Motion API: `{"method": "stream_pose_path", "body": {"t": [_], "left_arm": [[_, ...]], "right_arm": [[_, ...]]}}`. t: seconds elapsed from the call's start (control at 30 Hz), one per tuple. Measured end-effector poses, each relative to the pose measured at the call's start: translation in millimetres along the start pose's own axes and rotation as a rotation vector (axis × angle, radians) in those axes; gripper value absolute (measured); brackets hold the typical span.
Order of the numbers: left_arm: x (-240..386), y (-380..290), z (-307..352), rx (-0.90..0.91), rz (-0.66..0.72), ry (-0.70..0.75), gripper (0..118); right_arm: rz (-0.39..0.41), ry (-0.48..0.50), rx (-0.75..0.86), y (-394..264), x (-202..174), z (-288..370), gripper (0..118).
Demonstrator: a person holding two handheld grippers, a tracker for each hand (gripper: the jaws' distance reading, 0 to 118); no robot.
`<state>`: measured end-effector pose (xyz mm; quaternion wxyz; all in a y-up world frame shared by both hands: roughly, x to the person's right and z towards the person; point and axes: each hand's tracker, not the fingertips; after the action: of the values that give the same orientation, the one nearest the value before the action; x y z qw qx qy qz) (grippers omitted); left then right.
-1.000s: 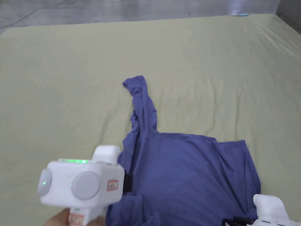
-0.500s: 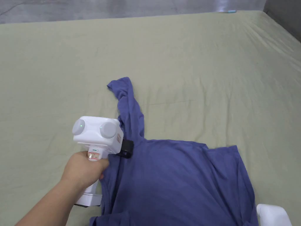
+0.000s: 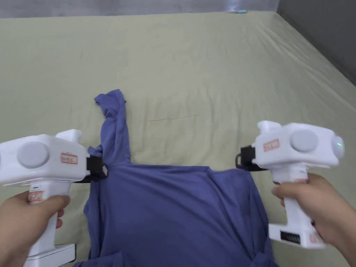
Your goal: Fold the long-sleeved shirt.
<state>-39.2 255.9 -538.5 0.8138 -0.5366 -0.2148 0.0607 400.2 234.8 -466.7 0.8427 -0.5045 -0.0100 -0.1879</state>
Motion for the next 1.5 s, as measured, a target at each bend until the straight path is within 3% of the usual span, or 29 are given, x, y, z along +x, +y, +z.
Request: {"method": "stream_pose_path", "body": {"t": [0.03,0.07,0.13,0.17,0.2,0.27,0.3,0.37,0.4,0.47,0.53,0.63,0.7,0.93,1.1,1.27,1.5], "left_arm": [[0.2,-1.3,4.3,0.01,0.01,-0.008,3],[0.8,-1.8,6.4,0.011,0.017,-0.012,3],[-0.8,-1.9,3.6,0.01,0.019,-0.005,3],[-0.4,-2.2,3.4,0.006,0.012,0.017,3],[-0.6,-2.4,3.0,0.0,0.006,0.038,3],[-4.6,-4.3,2.0,-0.004,0.017,0.055,3],[-6.0,-4.4,2.9,-0.001,0.021,0.057,3],[-9.8,-5.7,5.6,0.001,0.033,0.066,3],[-11.1,-5.9,7.3,0.004,0.038,0.067,3],[-14.1,-7.3,14.5,0.015,0.051,0.068,3],[-14.4,-9.8,32.3,0.029,0.052,0.081,3],[-1.2,7.5,79.3,0.092,-0.003,0.075,3],[15.4,30.0,120.6,0.164,-0.07,0.076,3],[71.1,132.2,284.4,0.437,-0.266,0.137,3],[97.3,213.6,366.2,0.571,-0.33,0.229,3],[118.2,294.5,430.7,0.681,-0.294,0.288,3],[160.0,390.0,512.0,0.79,-0.252,0.314,3]], "right_arm": [[-0.007,0.007,-0.065,11.5,2.7,-16.4,3],[-0.032,0.0,-0.128,21.2,6.1,-32.0,25],[-0.113,-0.114,-0.258,26.6,8.1,-66.2,118],[-0.122,-0.106,-0.195,28.7,8.4,-62.5,114],[-0.133,-0.121,-0.283,19.6,-7.2,-59.2,108],[-0.073,-0.114,-0.368,6.4,-25.7,-55.9,100],[-0.01,-0.123,-0.366,-3.4,-37.9,-50.0,85],[0.188,-0.274,-0.314,-15.8,-42.8,-82.7,21],[0.268,-0.273,-0.253,-23.1,-47.9,-78.4,8],[0.244,-0.176,-0.221,-37.7,-52.9,-59.7,8],[0.161,-0.075,-0.142,-40.0,-46.9,-30.4,7],[0.258,-0.119,0.024,-17.3,-58.4,40.7,7],[0.299,-0.093,0.131,8.0,-71.0,96.9,7],[0.476,-0.142,0.464,107.3,-156.6,276.1,7],[0.568,-0.229,0.623,185.2,-221.8,349.8,7],[0.578,-0.305,0.719,269.3,-272.3,403.7,7],[0.506,-0.327,0.854,356.7,-324.3,488.1,7]]}}
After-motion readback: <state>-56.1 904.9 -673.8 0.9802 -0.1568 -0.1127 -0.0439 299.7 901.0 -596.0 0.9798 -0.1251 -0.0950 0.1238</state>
